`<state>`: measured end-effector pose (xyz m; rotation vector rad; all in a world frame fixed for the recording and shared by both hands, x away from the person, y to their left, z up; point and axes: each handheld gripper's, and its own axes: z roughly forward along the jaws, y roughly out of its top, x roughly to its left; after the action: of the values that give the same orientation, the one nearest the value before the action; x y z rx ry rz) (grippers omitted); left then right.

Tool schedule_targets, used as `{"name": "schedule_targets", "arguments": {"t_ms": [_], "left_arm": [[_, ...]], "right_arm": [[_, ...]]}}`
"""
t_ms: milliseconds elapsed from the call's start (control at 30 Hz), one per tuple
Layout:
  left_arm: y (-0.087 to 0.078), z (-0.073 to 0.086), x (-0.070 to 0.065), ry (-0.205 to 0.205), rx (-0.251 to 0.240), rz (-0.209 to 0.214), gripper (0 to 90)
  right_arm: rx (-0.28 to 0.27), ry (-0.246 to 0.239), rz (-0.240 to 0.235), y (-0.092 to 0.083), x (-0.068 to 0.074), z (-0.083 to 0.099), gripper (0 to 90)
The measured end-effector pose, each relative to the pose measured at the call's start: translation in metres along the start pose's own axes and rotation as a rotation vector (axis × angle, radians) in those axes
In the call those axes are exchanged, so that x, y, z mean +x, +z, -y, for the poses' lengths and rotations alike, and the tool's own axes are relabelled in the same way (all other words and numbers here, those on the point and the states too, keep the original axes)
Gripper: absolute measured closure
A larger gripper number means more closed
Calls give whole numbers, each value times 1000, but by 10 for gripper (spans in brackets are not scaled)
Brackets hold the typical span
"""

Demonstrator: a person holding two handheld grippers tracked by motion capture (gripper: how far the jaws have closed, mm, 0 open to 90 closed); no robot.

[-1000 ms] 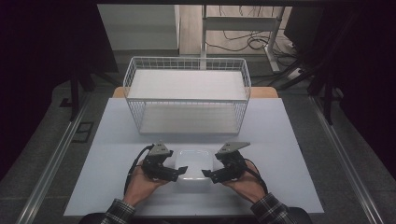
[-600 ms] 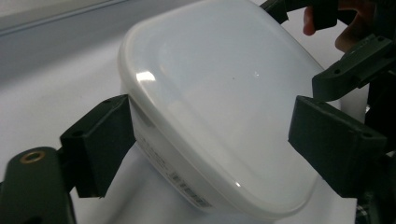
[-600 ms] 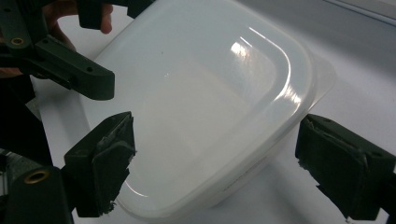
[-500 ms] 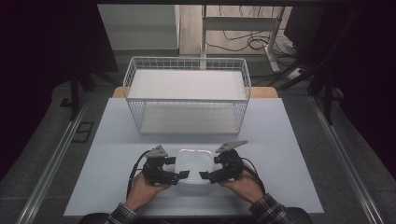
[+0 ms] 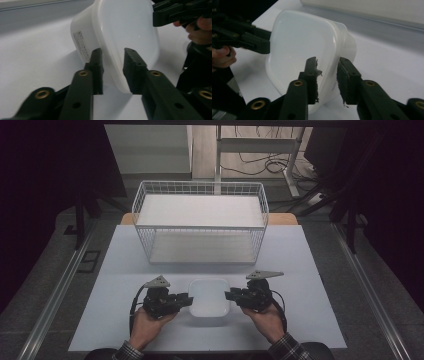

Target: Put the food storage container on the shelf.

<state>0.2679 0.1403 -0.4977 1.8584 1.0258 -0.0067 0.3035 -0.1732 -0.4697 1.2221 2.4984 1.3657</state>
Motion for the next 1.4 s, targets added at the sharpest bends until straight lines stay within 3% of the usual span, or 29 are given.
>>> {"name": "schedule_targets", "arguments": {"t_ms": [100, 200, 600, 867, 1133, 1400], "left_arm": [[2, 0, -3, 25, -4, -35, 801], [5, -1, -3, 25, -14, -54, 800], [-1, -20, 2, 54, -73, -101, 798], [2, -40, 20, 54, -85, -138, 792], [14, -59, 41, 58, -73, -167, 785], [24, -73, 59, 32, -75, -188, 780]], "right_arm": [[-39, -8, 16, -4, -1, -1, 769], [-49, -31, 48, -4, 0, -2, 770], [-120, -42, 40, -3, -4, -16, 771], [-148, -64, 60, 13, -11, -40, 770], [-155, -68, 81, 26, -24, -56, 770], [-149, -60, 99, 43, -38, -71, 769]]}}
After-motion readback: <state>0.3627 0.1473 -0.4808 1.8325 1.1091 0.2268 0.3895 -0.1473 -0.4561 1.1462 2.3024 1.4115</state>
